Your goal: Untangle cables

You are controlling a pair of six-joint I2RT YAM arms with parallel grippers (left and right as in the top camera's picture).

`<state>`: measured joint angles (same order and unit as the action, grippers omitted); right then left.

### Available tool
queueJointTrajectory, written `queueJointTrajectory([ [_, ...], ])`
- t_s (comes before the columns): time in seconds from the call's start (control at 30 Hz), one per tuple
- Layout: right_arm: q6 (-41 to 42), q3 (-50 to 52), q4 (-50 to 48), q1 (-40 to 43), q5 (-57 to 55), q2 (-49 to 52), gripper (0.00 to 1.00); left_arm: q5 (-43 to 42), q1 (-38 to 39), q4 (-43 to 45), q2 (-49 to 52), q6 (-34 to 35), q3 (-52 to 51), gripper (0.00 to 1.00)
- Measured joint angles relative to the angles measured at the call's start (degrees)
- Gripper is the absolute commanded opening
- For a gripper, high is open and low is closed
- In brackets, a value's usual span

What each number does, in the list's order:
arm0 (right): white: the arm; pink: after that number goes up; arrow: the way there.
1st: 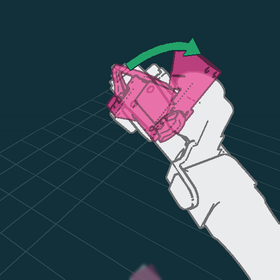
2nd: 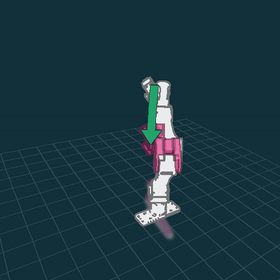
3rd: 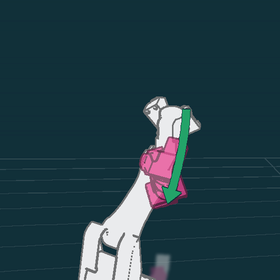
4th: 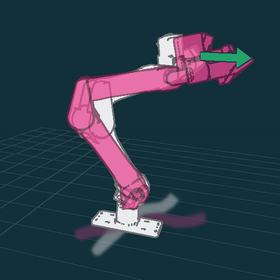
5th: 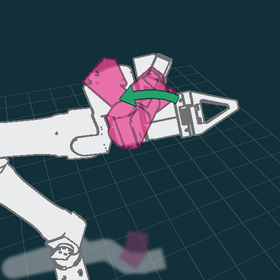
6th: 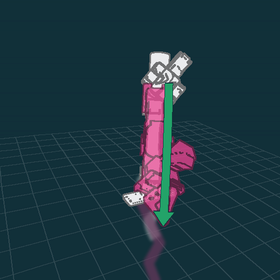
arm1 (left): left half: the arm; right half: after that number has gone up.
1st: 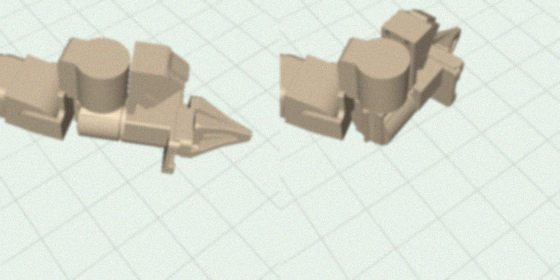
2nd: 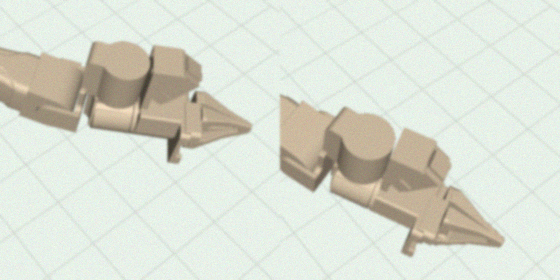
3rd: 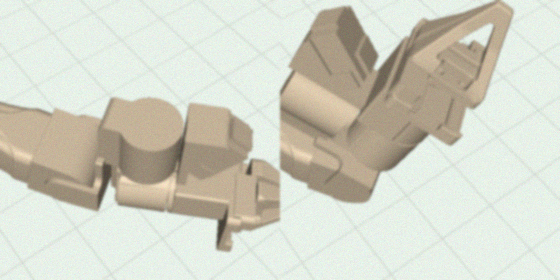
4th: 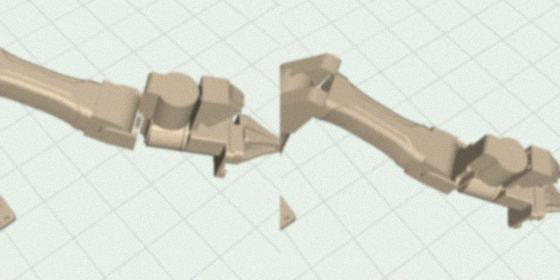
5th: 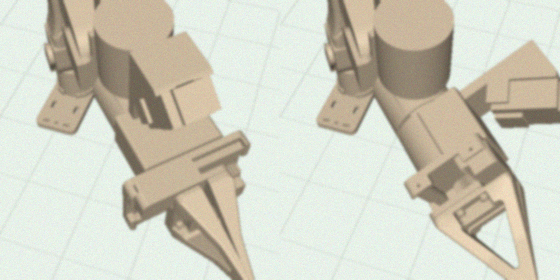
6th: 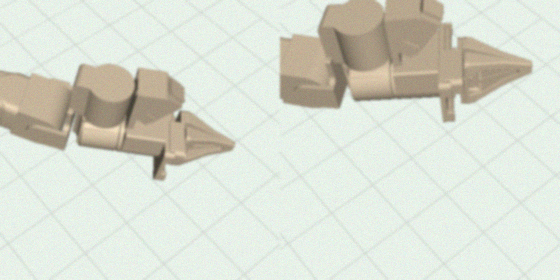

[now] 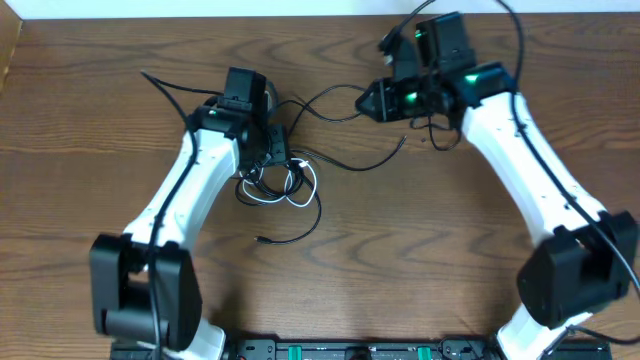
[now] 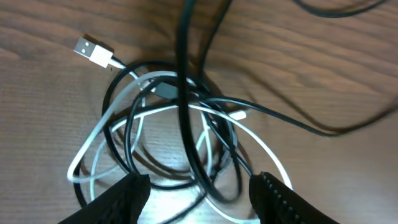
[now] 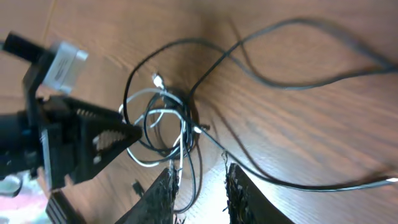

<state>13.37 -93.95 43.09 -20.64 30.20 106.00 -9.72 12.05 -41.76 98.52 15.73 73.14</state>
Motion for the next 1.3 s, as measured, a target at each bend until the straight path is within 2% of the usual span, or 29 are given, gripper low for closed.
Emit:
queueJointTrajectory([
  [0.2,0.11,0.00,0.39,-4.48,1.40,4.70,0.23,1.53,-0.57,1.92,5.20,3.48,-0.74,0.45],
  [0.3,1.18,0.00,0.35,-6.82,2.62,8.37,0.26,1.68,-1.55,2.69,5.22,5.09,-0.81,0.44],
  [0.47,3.74,0.00,0.04,-10.64,3.69,15.28,0.40,1.25,-3.72,3.15,5.20,6.60,-0.81,0.44],
  [0.6,4.39,0.00,-2.01,-12.52,4.07,17.81,0.42,1.01,-4.31,3.15,5.20,6.88,-0.81,0.44],
  [0.67,4.74,0.00,-3.13,-13.18,4.13,18.25,0.33,0.96,-4.31,3.15,5.20,6.97,-0.81,0.44],
  [0.73,5.38,0.00,-3.82,-13.68,4.11,18.45,0.09,0.90,-4.28,3.15,5.20,6.99,-0.81,0.44],
  [0.77,5.62,0.00,-4.02,-13.84,4.02,18.47,0.03,0.85,-4.28,3.17,5.20,6.99,-0.81,0.44],
  [0.9,5.95,-0.02,-4.31,-13.55,2.25,18.47,0.01,0.83,-4.31,3.17,5.20,6.99,-0.81,0.44],
  [1.07,4.20,-2.10,-0.07,-9.84,1.05,17.18,0.01,0.85,-4.31,3.17,5.20,6.99,-0.81,0.44],
  [1.3,0.98,-9.29,4.26,-2.12,0.96,2.32,0.01,0.92,-4.31,3.17,5.20,6.99,-0.81,0.44],
])
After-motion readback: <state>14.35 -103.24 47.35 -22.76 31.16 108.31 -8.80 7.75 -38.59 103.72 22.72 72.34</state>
